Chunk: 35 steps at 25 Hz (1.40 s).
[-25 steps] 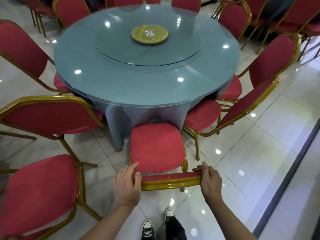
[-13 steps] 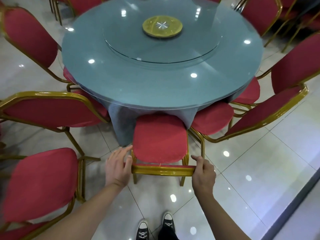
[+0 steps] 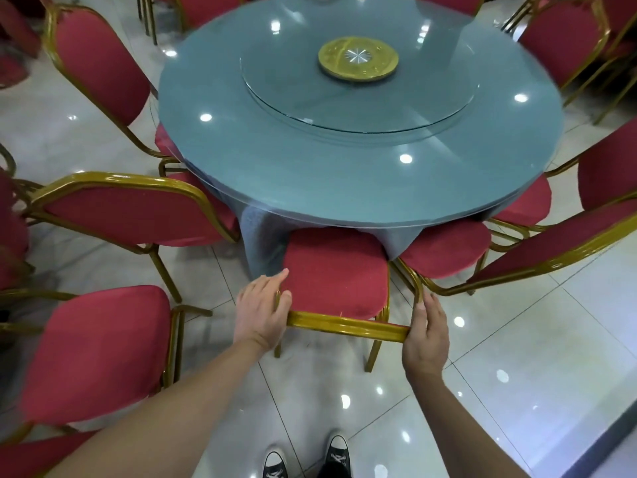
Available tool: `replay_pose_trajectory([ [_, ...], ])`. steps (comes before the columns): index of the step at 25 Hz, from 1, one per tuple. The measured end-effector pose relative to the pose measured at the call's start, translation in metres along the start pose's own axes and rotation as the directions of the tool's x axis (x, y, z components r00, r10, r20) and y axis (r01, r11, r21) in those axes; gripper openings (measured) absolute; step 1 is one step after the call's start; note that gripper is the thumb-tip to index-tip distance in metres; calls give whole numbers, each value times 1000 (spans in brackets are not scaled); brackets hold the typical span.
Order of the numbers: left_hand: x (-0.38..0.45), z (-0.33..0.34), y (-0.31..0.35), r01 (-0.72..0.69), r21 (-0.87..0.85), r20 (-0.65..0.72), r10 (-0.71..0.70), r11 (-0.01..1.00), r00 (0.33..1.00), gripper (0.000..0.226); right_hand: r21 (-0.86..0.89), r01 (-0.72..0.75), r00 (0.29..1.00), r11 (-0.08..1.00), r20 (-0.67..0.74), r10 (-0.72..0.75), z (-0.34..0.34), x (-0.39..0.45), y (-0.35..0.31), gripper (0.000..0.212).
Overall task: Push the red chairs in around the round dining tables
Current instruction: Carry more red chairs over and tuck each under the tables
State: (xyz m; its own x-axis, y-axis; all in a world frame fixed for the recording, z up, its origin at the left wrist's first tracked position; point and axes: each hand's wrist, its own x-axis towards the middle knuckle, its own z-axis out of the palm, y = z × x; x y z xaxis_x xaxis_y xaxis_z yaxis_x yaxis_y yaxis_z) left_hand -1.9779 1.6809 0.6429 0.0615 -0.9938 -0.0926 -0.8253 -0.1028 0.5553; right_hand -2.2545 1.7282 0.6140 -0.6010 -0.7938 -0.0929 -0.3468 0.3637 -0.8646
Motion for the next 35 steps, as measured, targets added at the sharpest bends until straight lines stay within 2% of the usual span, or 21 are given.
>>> replay_pose_trajectory([
  [5,-14,16,3,1,10,39,-1,1000,999,73,-35,-11,998,999,61,13,-12,7,15,45],
  [10,-13,8,2,-6,126,159,-14,992,987,59,-84,-20,991,996,130,31,-19,4,10,45],
  [12,-17,-1,3,17,123,176,-38,992,984,60,-106,-16,984,994,173,34,-25,4,9,46],
  [15,-18,-31,6,70,74,113,-78,995,990,73,-144,14,971,990,239,21,-30,6,3,49],
  [21,-16,-85,-6,109,120,-15,-108,987,994,51,-84,232,923,969,332,-193,-19,19,-41,70],
  [29,-18,-122,-38,118,77,-106,-110,990,988,49,-74,447,803,892,472,-363,52,12,-127,60],
  [35,9,-177,-97,119,61,-144,-109,991,984,53,-74,504,766,861,498,-406,128,-19,-185,60],
])
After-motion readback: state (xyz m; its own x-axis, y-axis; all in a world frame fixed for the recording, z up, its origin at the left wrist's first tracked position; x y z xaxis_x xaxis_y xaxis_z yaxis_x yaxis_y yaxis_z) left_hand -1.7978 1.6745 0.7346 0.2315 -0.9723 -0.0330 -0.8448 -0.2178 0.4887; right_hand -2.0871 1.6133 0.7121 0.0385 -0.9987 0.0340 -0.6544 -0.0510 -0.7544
